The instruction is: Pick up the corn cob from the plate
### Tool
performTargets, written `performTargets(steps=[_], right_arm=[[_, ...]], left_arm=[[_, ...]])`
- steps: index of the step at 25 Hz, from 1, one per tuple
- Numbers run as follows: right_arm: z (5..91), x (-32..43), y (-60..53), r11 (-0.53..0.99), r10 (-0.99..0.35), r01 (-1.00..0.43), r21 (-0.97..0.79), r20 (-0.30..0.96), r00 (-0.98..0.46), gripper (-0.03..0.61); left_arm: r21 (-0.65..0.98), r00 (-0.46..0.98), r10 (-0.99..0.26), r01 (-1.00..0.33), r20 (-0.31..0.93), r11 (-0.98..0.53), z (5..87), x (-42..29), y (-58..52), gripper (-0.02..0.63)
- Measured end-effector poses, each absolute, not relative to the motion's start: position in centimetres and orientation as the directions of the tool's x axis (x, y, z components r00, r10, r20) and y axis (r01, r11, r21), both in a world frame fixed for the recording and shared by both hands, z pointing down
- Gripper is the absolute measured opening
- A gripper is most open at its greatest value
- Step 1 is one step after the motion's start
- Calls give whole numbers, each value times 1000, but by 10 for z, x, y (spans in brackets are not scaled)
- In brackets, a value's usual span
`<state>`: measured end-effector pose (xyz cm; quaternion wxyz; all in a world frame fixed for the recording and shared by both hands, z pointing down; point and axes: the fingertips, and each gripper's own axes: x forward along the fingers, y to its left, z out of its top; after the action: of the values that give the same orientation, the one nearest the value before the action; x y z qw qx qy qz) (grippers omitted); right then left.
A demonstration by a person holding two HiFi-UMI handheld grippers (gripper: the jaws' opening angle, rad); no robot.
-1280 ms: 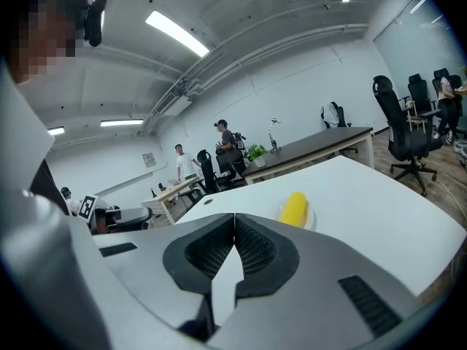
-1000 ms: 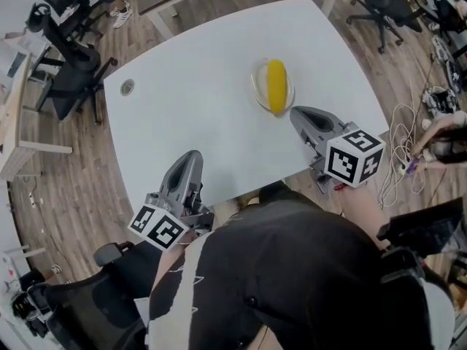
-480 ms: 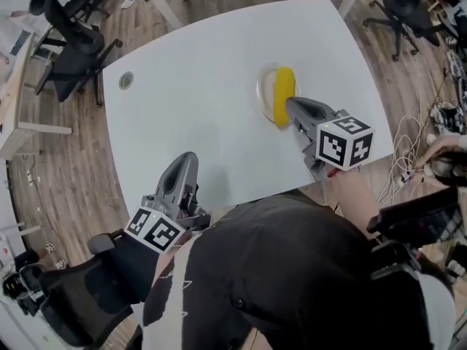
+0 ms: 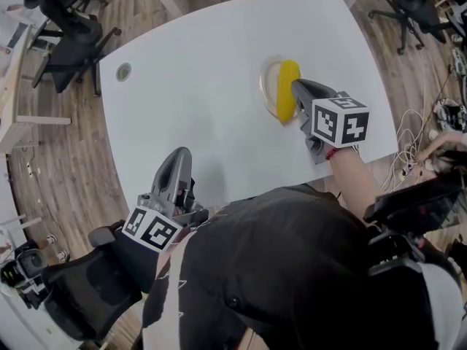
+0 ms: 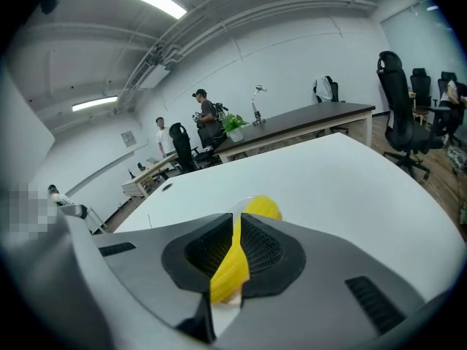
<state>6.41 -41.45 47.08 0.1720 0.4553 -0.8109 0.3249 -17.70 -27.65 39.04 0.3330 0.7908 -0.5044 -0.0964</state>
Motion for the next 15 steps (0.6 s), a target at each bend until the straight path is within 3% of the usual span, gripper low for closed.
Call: performTargets(steps=[1, 3, 4, 15], right_arm=[[473, 67, -418, 358, -630, -860, -364, 586, -510, 48], [480, 67, -422, 331, -620, -866, -375, 606, -500, 199], [484, 66, -423, 318, -612, -867, -382, 616, -496, 219], [510, 53, -431, 262, -578, -904, -339, 694, -428, 268]], left_arm=[[625, 467, -865, -735, 185, -264, 391, -177, -276, 15], [627, 458, -869, -737, 188, -252, 393, -180, -275, 15], [628, 453, -871, -738, 191, -246, 394, -182, -274, 15], [634, 400, -894, -749, 203, -191, 396, -199, -265, 15]])
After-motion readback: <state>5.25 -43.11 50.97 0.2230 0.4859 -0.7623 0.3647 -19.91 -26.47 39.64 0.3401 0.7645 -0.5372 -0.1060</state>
